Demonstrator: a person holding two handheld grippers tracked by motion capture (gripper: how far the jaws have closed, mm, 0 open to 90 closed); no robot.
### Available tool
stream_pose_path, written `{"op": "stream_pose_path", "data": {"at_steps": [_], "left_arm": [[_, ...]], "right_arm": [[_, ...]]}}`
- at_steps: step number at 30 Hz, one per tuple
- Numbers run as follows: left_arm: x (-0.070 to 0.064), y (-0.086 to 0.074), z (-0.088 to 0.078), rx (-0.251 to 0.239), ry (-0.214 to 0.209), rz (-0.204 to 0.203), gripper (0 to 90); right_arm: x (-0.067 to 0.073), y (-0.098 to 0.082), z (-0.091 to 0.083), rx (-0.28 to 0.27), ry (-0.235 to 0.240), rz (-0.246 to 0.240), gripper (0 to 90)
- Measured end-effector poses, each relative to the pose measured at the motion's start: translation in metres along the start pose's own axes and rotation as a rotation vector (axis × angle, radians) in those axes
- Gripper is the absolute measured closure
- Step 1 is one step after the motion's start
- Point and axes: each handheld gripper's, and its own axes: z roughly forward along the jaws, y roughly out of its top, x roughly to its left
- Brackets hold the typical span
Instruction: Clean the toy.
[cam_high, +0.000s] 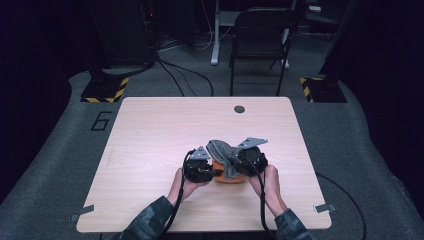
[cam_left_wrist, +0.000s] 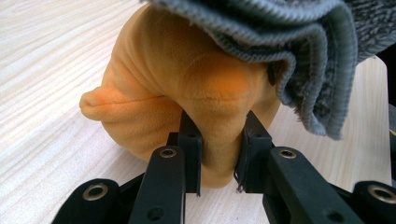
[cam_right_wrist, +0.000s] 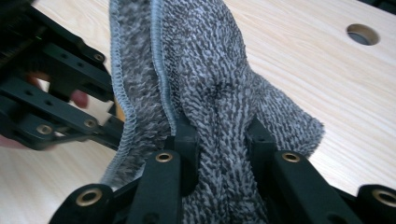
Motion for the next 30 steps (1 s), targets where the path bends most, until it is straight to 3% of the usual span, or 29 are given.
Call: {"op": "stream_pose_path", "data": {"at_steps": [8,12,14,16,18,21,24,25,26,30], "left_arm": [[-0.002,-0.001,0.002,-0.007,-0.001,0.009,74.5],[-0.002,-0.001,0.002,-0.017,-0.006,0.008,74.0],[-0.003,-0.001,0.003,-0.018,-0.009,0.018,73.4],[-0.004,0.0,0.002,-0.023,0.003,0.025,73.3],[-0.003,0.0,0.001,-0.029,0.004,0.016,73.4],[-0.003,0.0,0.001,-0.027,0.009,0.023,73.4],[-0.005,0.0,0.001,-0.027,0.017,0.032,73.4],[-0.005,0.0,0.001,-0.029,0.016,0.027,73.4],[-0.005,0.0,0.001,-0.032,0.019,0.026,73.3],[-0.006,0.0,0.001,-0.036,0.019,0.025,73.4]], "right_arm": [[-0.015,-0.01,-0.003,0.019,-0.044,-0.001,72.4],[-0.029,-0.018,-0.003,0.041,-0.103,0.02,72.4],[-0.037,-0.022,-0.001,0.047,-0.092,0.067,72.3],[-0.039,-0.022,-0.003,0.039,-0.075,0.075,72.3],[-0.034,-0.018,-0.01,0.019,-0.058,0.088,72.3],[-0.021,-0.009,-0.019,-0.032,-0.013,0.069,72.2],[-0.004,-0.003,-0.018,-0.043,0.009,0.022,72.1],[0.0,-0.002,-0.017,-0.038,0.012,0.037,72.0],[0.002,-0.002,-0.016,-0.041,0.025,0.013,72.0],[0.007,0.0,-0.014,-0.057,0.051,0.024,71.9]]}}
